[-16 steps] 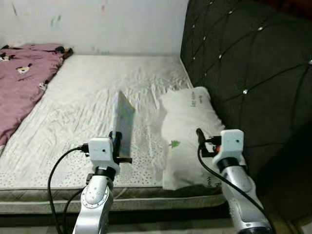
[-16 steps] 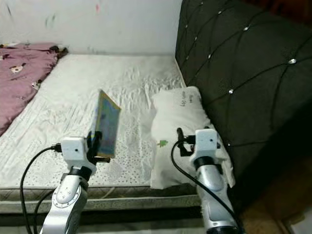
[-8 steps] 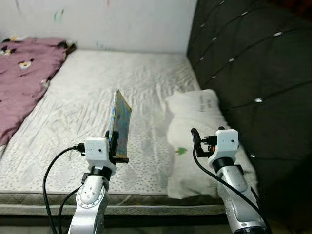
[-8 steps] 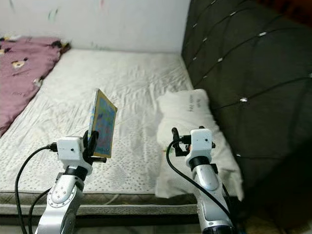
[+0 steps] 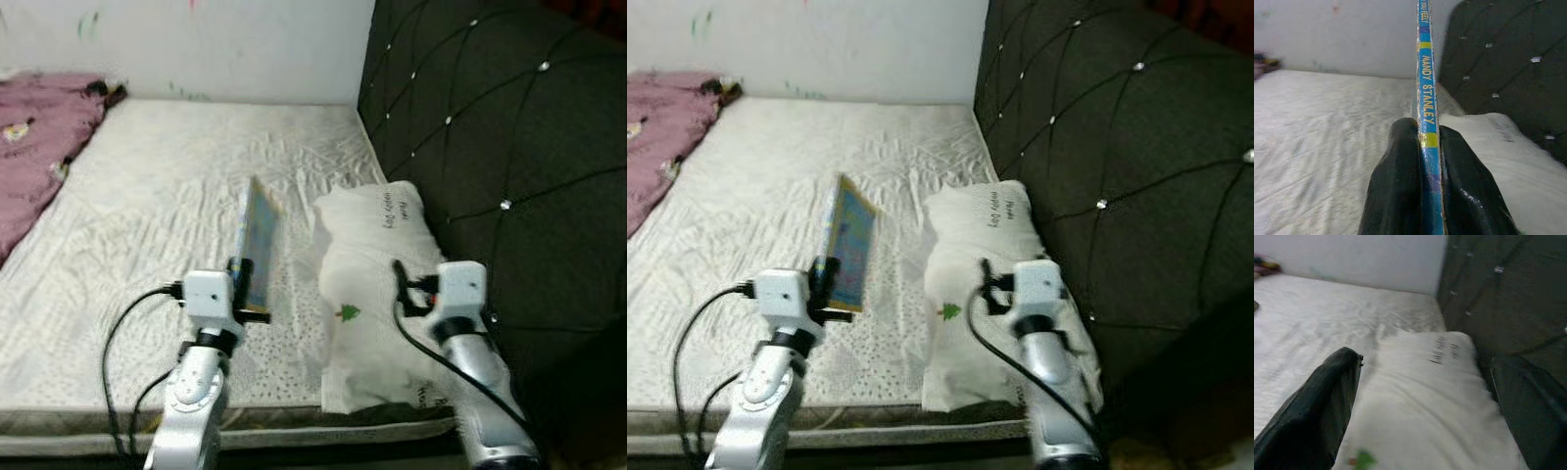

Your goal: Clean up the room

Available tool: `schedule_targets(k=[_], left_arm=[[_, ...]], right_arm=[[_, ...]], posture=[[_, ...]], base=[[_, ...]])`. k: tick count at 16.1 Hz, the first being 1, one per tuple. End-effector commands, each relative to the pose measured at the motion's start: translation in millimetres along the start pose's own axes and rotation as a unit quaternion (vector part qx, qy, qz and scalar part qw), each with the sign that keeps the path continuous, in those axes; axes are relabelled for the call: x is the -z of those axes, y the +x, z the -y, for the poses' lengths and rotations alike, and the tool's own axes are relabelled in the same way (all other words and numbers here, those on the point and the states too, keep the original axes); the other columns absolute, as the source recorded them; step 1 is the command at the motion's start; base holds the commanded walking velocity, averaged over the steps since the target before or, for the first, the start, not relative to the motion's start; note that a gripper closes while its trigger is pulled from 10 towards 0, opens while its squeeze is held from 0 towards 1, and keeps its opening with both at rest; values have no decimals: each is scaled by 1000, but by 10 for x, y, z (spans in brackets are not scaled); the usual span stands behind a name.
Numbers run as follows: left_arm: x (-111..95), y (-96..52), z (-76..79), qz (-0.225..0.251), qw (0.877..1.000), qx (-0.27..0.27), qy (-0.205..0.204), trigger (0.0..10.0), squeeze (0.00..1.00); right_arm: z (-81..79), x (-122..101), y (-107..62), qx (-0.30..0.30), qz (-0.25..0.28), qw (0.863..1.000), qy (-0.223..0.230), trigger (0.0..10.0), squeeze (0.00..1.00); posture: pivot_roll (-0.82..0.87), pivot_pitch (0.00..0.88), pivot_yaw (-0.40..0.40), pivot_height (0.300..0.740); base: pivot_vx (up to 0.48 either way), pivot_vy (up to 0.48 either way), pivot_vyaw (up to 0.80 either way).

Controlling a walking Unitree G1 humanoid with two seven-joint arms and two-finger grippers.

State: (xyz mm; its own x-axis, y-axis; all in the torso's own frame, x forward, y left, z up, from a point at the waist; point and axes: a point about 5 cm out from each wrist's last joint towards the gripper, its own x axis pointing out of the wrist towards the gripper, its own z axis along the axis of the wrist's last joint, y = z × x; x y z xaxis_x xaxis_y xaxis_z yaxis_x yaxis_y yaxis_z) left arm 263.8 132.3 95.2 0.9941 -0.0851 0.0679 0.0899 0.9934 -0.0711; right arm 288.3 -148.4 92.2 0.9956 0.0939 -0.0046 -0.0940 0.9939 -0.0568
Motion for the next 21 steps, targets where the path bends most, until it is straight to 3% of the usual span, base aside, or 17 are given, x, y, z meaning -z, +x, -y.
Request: schedule_targets(k=[1, 4, 5, 13, 21], left_arm=[[-70, 14, -41, 17, 1000, -11, 4, 10000, 0], [-53, 16, -89, 11, 999, -37, -3, 10000, 0], [-50, 16, -92, 9, 999, -39, -1, 10000, 0], [-65, 10, -30, 15, 1000, -11, -10, 10000, 0], [-66, 0, -23, 13, 1000, 0, -15, 10000, 0]], right_arm=[[10, -7, 8, 0, 1, 1000, 0, 10000, 0], [16, -15, 13, -2, 3, 1000, 8, 10000, 0], [9, -20, 15, -7, 5, 1000, -10, 10000, 0], [19, -17, 13, -7, 4, 1000, -5, 10000, 0], [8, -13, 10, -7, 2, 1000, -6, 10000, 0]], posture=[[-29, 1, -32, 740], [-28, 0, -34, 740], [-28, 0, -35, 740], [-31, 2, -39, 740], [-31, 7, -38, 740]], base=[[0, 0, 0], [0, 0, 0], [0, 0, 800], [0, 0, 100], [334, 0, 0]])
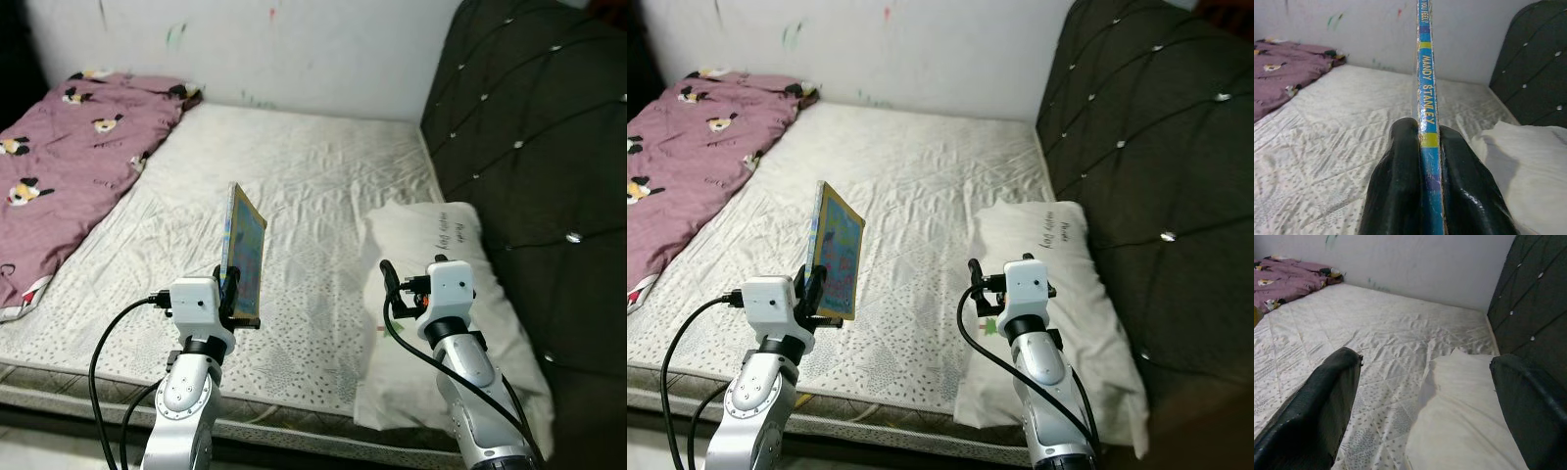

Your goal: Clean up the room

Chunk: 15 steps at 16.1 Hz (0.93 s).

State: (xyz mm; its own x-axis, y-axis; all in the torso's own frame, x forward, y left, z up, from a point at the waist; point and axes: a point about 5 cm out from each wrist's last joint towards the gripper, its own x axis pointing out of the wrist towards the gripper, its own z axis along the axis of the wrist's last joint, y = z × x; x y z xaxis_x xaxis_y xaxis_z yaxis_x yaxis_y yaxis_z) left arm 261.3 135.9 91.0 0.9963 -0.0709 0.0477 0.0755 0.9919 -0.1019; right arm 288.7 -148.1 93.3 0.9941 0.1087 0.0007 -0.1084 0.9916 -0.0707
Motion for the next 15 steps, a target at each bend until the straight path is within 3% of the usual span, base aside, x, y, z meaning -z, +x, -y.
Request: schedule_targets(k=[1, 5, 10, 15], left_arm=[[-99, 30, 15, 21, 1000, 7, 1, 10000, 0], [-90, 19, 37, 18, 1000, 14, 0, 10000, 0], [-61, 34, -65, 3, 1000, -31, 2, 10000, 0], [-71, 45, -79, 1, 999, -38, -2, 10000, 0]], right_arm=[[19, 6, 2, 1, -2, 1000, 0, 10000, 0], [12, 14, -6, -2, -2, 1000, 1, 10000, 0], [24, 19, 0, 3, -7, 1000, 22, 10000, 0], [-8, 13, 13, -5, -11, 999, 34, 10000, 0]], posture=[[-32, 8, -37, 740], [-32, 9, -35, 740], [-32, 9, -35, 740], [-30, 28, -34, 740]], base=[[0, 0, 0], [0, 0, 0], [0, 0, 0], [0, 0, 0]])
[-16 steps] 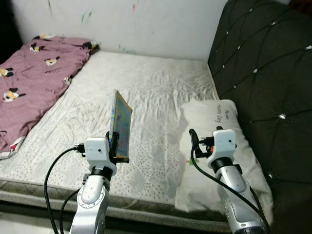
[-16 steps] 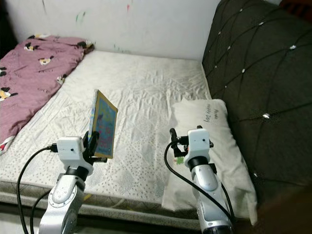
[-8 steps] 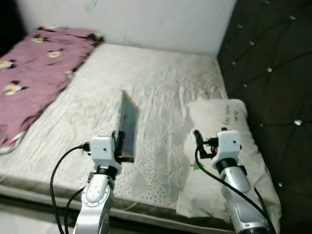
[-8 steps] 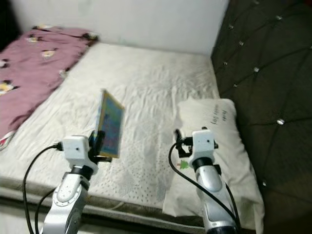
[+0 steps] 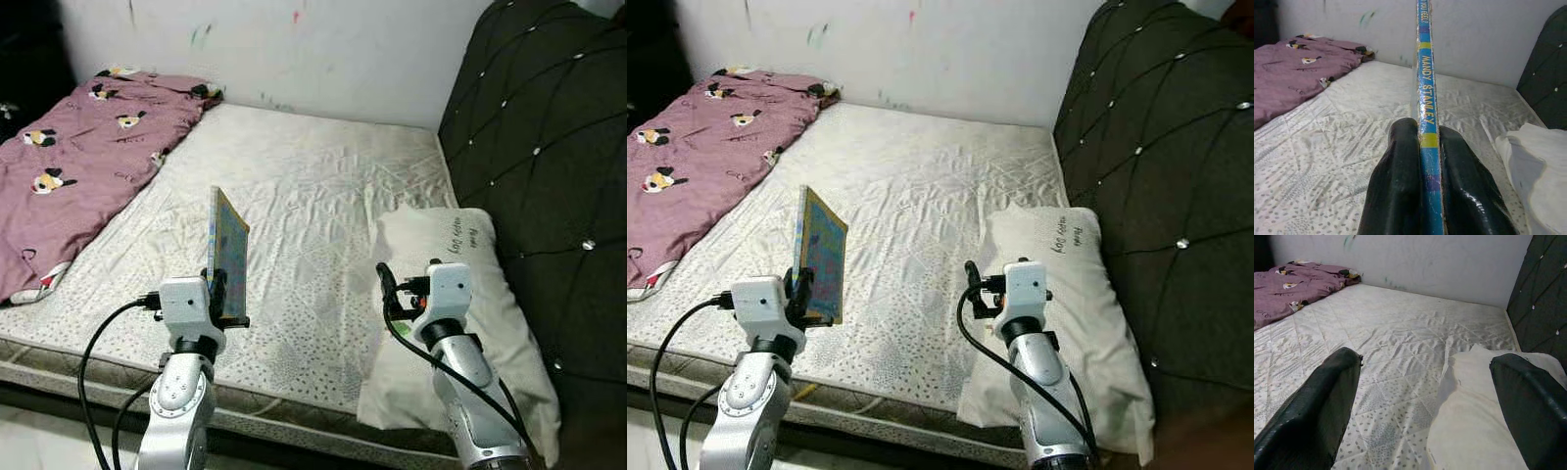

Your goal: Clean up the room

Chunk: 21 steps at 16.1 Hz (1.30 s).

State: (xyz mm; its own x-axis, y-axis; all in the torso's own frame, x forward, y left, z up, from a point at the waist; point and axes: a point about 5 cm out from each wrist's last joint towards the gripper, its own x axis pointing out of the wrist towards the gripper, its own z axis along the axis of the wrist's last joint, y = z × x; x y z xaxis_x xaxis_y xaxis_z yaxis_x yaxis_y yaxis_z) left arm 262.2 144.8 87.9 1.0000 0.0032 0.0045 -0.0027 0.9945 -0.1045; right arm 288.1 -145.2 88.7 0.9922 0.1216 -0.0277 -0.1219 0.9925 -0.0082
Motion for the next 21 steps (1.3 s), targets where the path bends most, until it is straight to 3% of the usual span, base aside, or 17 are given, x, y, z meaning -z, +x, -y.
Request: schedule_targets(k=[1, 6, 21], left_arm=[[-103, 33, -9, 20, 1000, -6, -8, 10000, 0], [-176, -24, -176, 41, 999, -12, -9, 10000, 0], [-156, 6, -139, 32, 999, -3, 3, 10000, 0]], right_arm=[[21, -29, 3, 0, 2, 1000, 5, 10000, 0], [9, -44, -20, -4, 3, 1000, 9, 10000, 0], [-10, -45, -8, -17, 2, 1000, 7, 10000, 0]], posture=[[-31, 35, -35, 740], [-31, 66, -35, 740], [-27, 49, -41, 711]], base=[[0, 0, 0], [0, 0, 0], [0, 0, 0]])
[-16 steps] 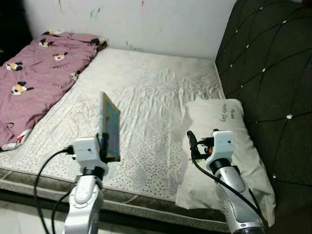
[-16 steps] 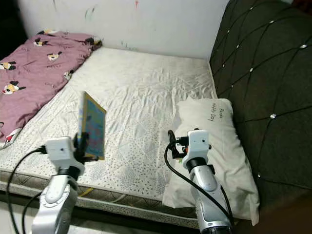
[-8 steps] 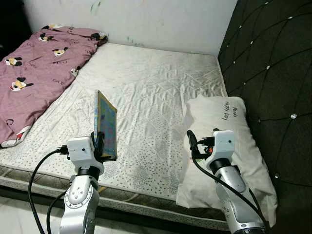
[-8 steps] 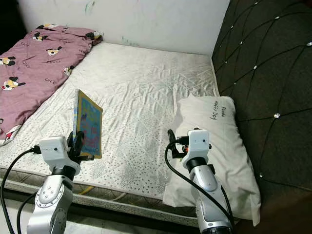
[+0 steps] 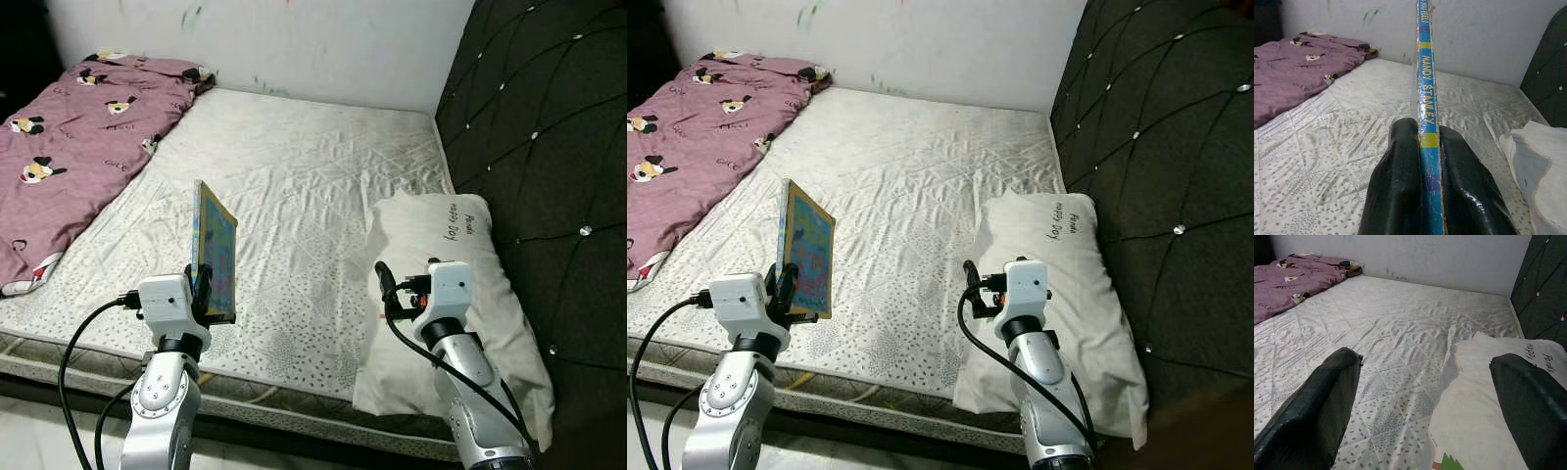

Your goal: Clean up the room

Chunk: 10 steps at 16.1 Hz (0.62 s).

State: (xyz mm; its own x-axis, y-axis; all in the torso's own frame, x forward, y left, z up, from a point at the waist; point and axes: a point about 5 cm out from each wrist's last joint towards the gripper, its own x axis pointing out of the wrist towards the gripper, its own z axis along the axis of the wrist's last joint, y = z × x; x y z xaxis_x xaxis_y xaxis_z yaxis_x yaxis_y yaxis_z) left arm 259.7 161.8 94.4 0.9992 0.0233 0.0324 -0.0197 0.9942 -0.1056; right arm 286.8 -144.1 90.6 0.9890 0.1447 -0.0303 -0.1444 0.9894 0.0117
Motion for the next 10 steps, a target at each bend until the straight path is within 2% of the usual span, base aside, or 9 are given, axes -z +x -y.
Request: schedule_targets(k=[1, 10], left_arm=[[-72, 35, 27, 17, 1000, 6, 3, 10000, 0], [-81, 56, 34, 17, 1000, 1, 9, 10000, 0]], right_arm=[[0, -24, 7, -7, 3, 1000, -2, 10000, 0], [-18, -37, 10, -14, 6, 1000, 2, 10000, 0]], posture=[[-27, 49, -41, 707], [-28, 61, -41, 597]], base=[[0, 0, 0], [0, 0, 0]])
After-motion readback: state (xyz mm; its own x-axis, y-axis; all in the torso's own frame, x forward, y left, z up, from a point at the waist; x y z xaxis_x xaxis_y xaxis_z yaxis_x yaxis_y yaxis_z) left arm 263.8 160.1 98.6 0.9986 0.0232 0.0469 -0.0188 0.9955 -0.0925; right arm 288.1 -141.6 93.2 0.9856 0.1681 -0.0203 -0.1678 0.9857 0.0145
